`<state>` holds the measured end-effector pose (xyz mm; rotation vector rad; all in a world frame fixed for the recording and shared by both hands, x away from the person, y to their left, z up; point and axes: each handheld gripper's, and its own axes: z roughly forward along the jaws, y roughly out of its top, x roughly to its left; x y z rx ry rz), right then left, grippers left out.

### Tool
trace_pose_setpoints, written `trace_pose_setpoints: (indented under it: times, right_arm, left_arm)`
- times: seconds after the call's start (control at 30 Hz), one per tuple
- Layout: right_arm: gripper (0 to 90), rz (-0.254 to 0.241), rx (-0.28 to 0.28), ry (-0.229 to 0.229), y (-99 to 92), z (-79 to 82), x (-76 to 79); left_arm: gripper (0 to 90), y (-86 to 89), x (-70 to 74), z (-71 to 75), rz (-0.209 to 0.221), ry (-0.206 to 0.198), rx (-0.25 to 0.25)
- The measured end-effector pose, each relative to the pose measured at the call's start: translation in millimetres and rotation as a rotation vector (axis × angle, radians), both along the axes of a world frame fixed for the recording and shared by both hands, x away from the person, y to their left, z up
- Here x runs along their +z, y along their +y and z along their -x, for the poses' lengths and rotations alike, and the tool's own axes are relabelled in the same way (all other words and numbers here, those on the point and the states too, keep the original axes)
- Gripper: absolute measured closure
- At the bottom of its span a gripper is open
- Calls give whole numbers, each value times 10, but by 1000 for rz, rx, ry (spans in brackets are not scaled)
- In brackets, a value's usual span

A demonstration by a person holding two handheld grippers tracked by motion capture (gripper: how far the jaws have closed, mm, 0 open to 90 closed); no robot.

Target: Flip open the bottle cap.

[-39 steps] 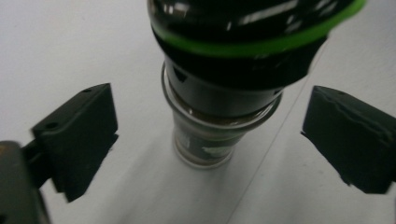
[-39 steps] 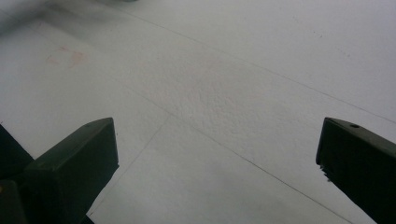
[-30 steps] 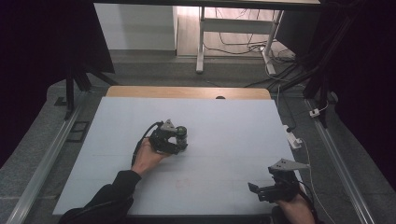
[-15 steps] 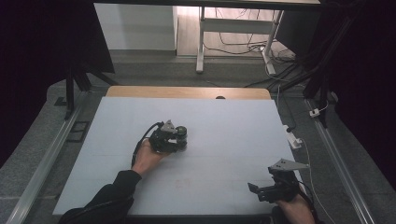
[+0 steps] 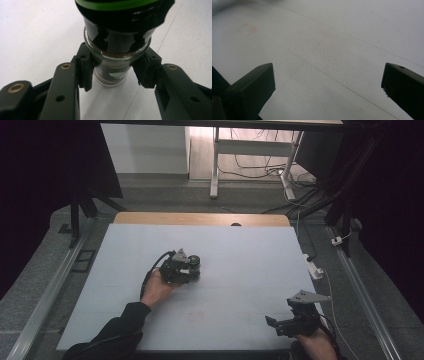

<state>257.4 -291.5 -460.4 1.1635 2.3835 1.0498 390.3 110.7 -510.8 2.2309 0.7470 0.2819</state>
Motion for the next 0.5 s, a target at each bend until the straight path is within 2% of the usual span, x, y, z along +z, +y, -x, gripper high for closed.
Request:
trace_pose_setpoints:
  times: [0.5]
  right_arm:
    - [0, -20, 6, -20, 9, 1, 32]
  left_arm:
    - [537, 2, -2, -4, 4, 2, 1]
